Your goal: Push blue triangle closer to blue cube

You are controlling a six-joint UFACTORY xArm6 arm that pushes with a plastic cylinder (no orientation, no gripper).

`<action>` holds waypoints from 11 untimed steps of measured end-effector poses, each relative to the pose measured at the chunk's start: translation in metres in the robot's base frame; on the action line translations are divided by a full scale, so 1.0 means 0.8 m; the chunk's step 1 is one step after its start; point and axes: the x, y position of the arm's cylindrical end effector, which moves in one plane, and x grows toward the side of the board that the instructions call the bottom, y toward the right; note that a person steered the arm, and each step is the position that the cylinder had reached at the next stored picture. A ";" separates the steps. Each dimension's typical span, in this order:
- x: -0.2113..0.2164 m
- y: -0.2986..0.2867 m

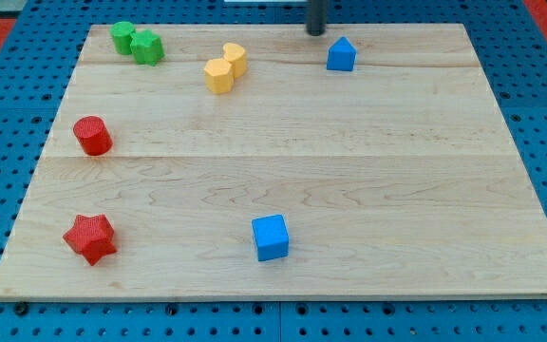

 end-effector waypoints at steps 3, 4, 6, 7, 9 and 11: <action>0.006 0.003; 0.011 0.007; 0.096 -0.019; 0.067 -0.048; 0.072 0.020; 0.214 -0.034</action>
